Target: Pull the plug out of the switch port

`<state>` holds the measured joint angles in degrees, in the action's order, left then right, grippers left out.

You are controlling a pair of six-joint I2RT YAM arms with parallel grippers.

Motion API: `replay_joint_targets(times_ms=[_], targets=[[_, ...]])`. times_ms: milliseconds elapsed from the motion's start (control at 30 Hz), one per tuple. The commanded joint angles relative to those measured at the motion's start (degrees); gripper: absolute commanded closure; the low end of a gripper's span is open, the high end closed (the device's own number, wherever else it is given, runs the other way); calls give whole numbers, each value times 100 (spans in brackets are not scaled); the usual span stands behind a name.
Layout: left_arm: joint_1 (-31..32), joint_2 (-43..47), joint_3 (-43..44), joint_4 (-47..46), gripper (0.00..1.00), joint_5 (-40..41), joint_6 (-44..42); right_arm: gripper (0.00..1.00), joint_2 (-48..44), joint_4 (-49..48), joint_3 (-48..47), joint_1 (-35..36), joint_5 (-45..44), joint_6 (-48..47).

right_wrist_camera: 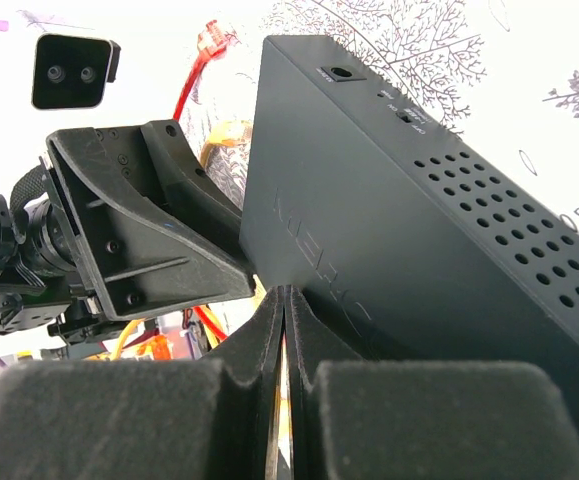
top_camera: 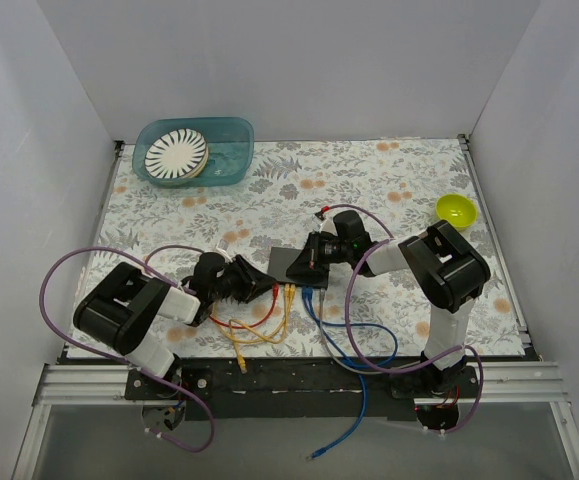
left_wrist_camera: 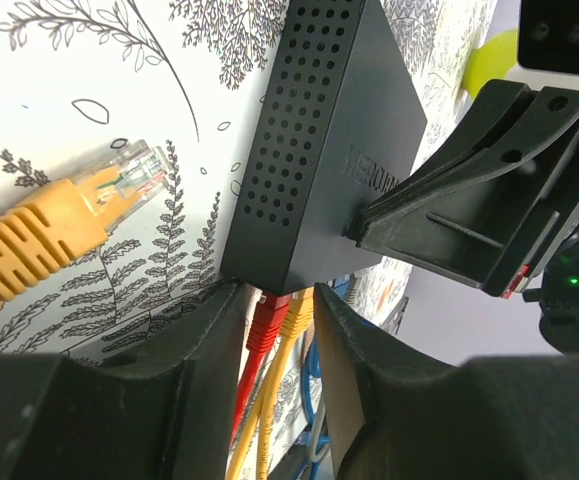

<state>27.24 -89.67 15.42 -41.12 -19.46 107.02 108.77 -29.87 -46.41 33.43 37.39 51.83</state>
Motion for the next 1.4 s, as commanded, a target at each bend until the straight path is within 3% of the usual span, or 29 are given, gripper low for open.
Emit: replay_joint_targets(times_ms=[0, 467, 967, 1033, 1200, 1367], targets=[[53, -24, -48, 482, 67, 197, -410, 94, 118, 596, -17, -21, -302, -332], [281, -288, 268, 807, 70, 338, -533, 94, 118, 640, 27, -21, -372, -367], [317, -358, 23, 623, 91, 338, -428, 94, 162, 658, 71, -21, -390, -402], [325, -385, -21, 440, 91, 294, -393, 94, 162, 649, 88, -21, -381, -393], [317, -438, -162, 280, 70, 171, -349, 94, 144, 631, 97, -21, -381, -385], [317, -341, -215, 394, 69, 215, -437, 94, 144, 622, 106, -12, -390, -385]])
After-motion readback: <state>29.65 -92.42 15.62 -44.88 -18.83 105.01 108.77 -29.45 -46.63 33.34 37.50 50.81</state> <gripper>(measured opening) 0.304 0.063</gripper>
